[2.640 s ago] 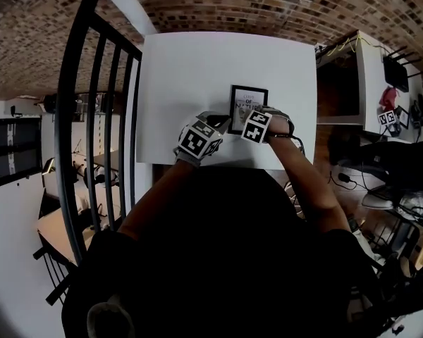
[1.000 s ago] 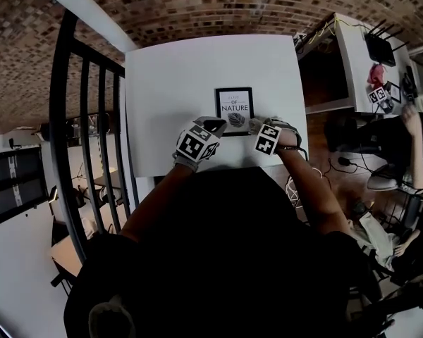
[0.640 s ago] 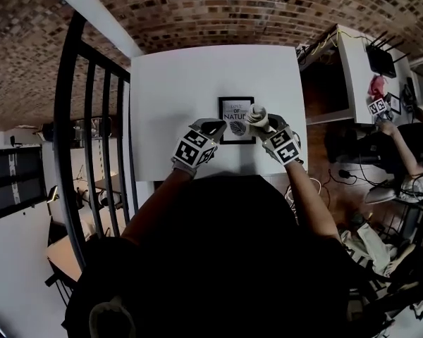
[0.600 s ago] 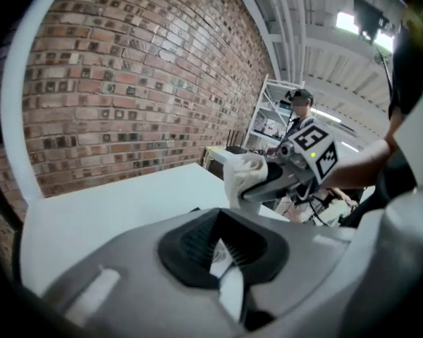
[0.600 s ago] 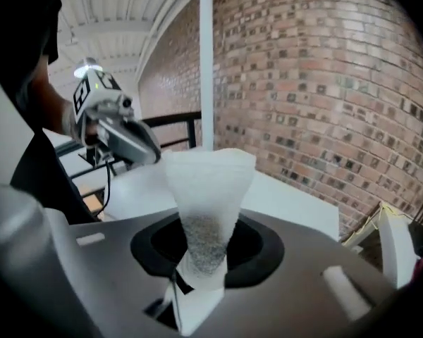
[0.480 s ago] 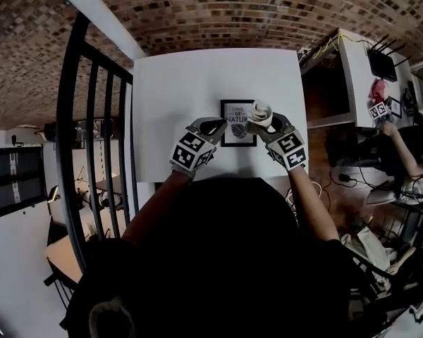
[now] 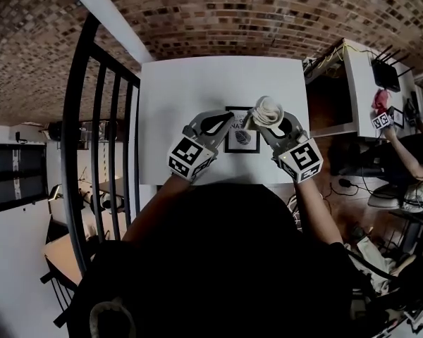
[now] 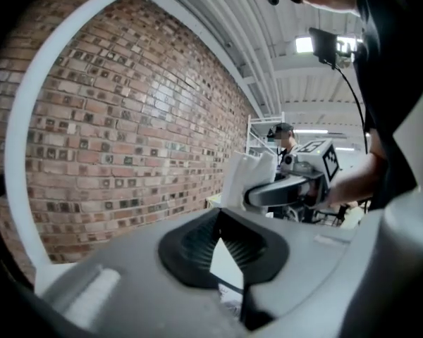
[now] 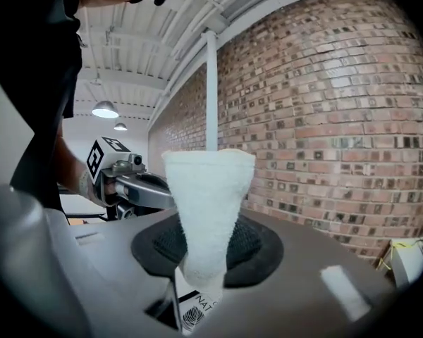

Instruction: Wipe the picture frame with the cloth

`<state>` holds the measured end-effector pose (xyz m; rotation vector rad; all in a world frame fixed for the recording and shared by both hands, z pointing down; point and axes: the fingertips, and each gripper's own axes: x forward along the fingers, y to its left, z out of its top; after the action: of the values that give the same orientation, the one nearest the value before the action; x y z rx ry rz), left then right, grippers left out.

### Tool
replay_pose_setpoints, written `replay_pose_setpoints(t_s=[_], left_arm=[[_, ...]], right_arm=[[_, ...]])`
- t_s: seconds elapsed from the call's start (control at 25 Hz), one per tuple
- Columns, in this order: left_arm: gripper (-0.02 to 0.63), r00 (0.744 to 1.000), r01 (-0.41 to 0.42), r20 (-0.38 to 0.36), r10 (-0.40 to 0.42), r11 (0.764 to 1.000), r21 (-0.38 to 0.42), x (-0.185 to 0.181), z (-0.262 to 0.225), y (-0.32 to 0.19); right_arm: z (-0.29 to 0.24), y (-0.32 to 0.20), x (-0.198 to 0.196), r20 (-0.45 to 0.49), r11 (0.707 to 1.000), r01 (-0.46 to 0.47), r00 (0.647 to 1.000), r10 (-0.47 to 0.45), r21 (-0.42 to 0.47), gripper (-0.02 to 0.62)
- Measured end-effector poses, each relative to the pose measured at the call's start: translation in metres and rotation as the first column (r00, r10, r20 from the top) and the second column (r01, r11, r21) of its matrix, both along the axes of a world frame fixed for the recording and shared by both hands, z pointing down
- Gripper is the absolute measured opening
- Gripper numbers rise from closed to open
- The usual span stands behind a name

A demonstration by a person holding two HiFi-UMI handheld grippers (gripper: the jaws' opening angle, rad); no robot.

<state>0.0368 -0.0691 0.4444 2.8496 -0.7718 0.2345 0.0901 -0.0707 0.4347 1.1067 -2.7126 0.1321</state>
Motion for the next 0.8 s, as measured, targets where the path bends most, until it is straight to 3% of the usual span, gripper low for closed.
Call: replay_pose_setpoints(t_s=[0.28,0.8], left_arm=[[0.001,1.0,0.018,-0.018,-0.017,0.998,0.066,-0.005,-0.015,0.001],[0.001,0.999,0.03,-0.017,-0.029,0.997,0.071,-0.007,-0.007,0.002]], right_arm=[[-0.011,0.0,-0.004,0.01,1.0,0.018,1.0,-0.018,0.021,0.112],[-0.015,0.004,-0.012,-0.007,0.998,0.048,0.999,-0.048,0.03,0.112]])
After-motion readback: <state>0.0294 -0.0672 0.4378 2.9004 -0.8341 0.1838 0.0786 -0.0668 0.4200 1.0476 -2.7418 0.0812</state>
